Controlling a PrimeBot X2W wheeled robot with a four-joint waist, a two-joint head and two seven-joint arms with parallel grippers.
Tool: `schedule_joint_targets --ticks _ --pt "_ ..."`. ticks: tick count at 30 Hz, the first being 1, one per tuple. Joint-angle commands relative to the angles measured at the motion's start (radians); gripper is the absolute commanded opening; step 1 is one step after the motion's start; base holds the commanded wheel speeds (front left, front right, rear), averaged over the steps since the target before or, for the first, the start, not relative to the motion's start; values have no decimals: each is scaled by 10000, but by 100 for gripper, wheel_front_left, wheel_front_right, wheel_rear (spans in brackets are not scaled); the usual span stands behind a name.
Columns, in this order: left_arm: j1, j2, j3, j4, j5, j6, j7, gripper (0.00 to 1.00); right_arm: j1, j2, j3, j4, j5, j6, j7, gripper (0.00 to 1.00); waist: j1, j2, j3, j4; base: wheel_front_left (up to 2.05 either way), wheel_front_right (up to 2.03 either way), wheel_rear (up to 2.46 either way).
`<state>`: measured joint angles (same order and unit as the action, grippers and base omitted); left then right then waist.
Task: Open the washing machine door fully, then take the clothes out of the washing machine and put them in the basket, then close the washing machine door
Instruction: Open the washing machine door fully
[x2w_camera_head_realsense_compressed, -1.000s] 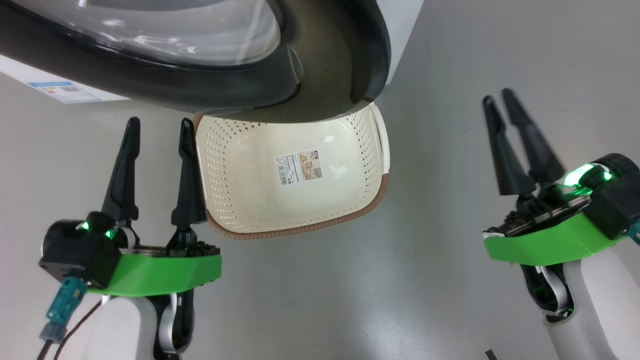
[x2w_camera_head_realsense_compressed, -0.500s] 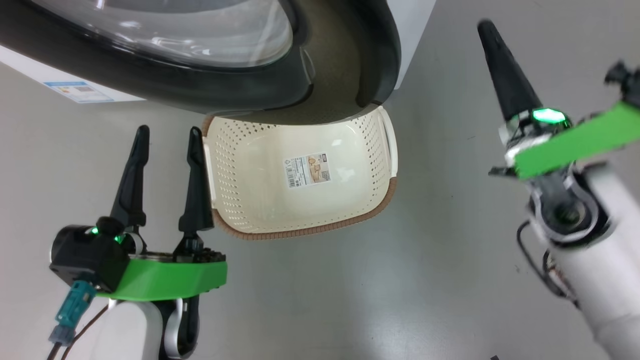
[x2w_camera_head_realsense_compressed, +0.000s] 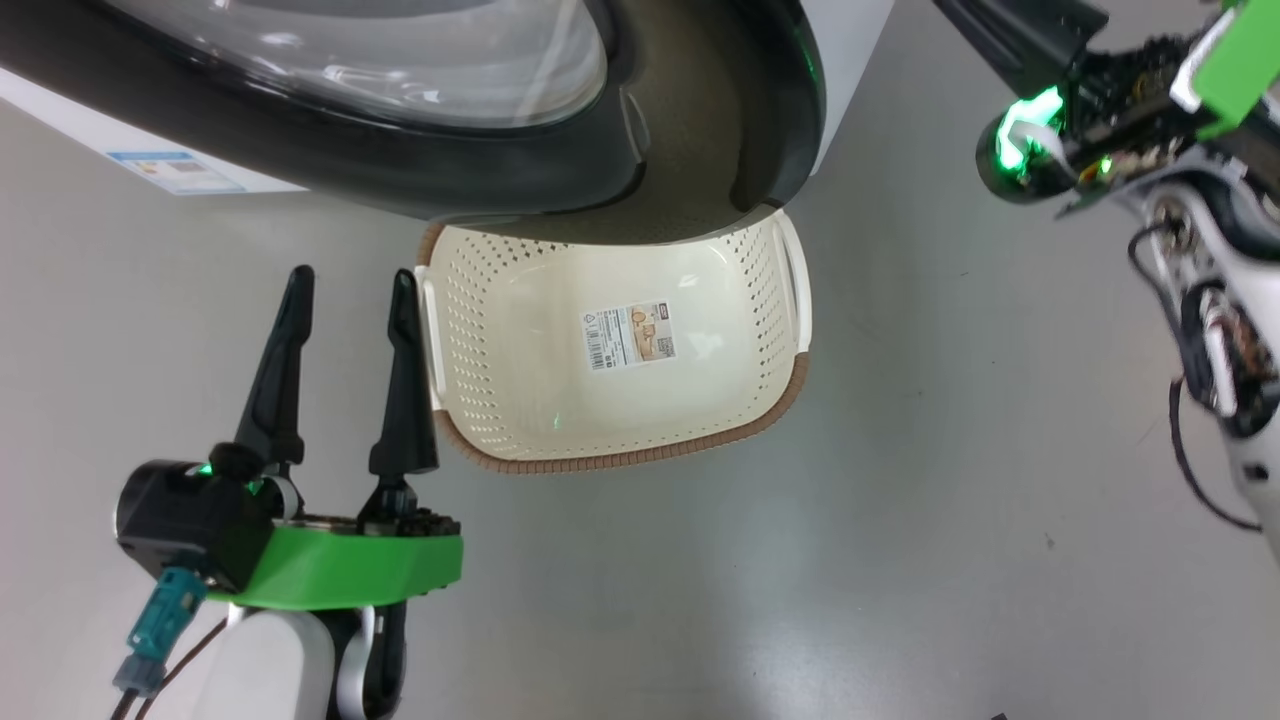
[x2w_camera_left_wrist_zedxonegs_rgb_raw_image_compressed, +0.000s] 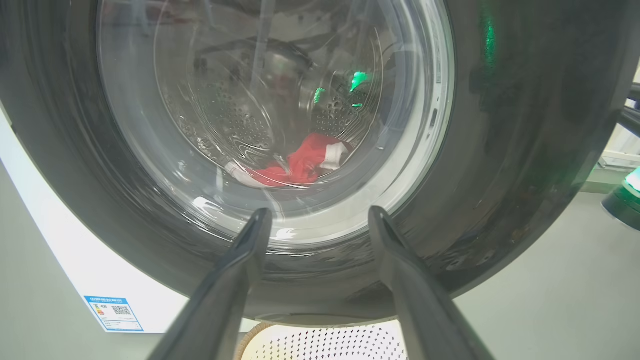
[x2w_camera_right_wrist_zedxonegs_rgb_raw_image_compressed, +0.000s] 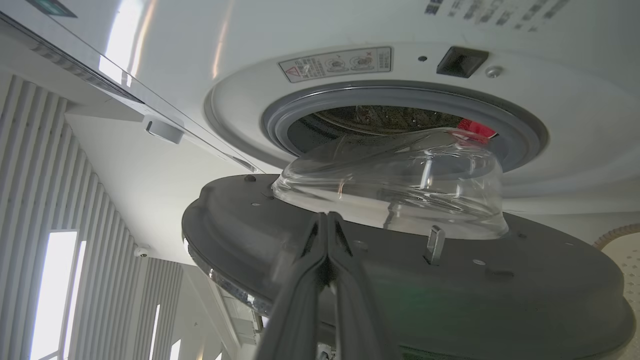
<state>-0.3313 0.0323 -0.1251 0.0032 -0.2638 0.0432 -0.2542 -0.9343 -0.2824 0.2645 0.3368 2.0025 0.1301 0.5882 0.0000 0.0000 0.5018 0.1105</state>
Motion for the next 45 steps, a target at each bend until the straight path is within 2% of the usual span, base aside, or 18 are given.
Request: schedule_joint_targets --ticks 1,5,9,15,28,37,45 --pt "51 179 252 -213 96 -54 -76 100 -411 85 86 275 306 6 501 0 0 0 52 56 0 0 0" --pt "5 179 153 -200 116 -43 -76 100 -1417 143 592 1557 794 6 1670 0 0 0 162 169 0 0 0" --pt "-67 179 58 -185 61 -2 -76 100 -2404 251 1133 2774 817 6 2390 0 0 0 306 312 0 0 0" --pt "-121 179 -7 -174 16 66 -76 100 -2949 464 1377 3381 872 6 2981 0 0 0 380 402 0 0 0" --pt "54 179 251 -67 28 98 -76 100 -2310 691 1803 2820 257 6 4114 0 0 0 -217 277 0 0 0" --pt "419 179 342 -85 -31 88 -76 100 -1117 738 1911 2115 -476 6 4149 0 0 0 -897 450 0 0 0" --pt "787 179 330 -6 -127 88 -76 100 296 1112 1613 1602 -680 6 4009 0 0 0 -1540 856 0 0 0"
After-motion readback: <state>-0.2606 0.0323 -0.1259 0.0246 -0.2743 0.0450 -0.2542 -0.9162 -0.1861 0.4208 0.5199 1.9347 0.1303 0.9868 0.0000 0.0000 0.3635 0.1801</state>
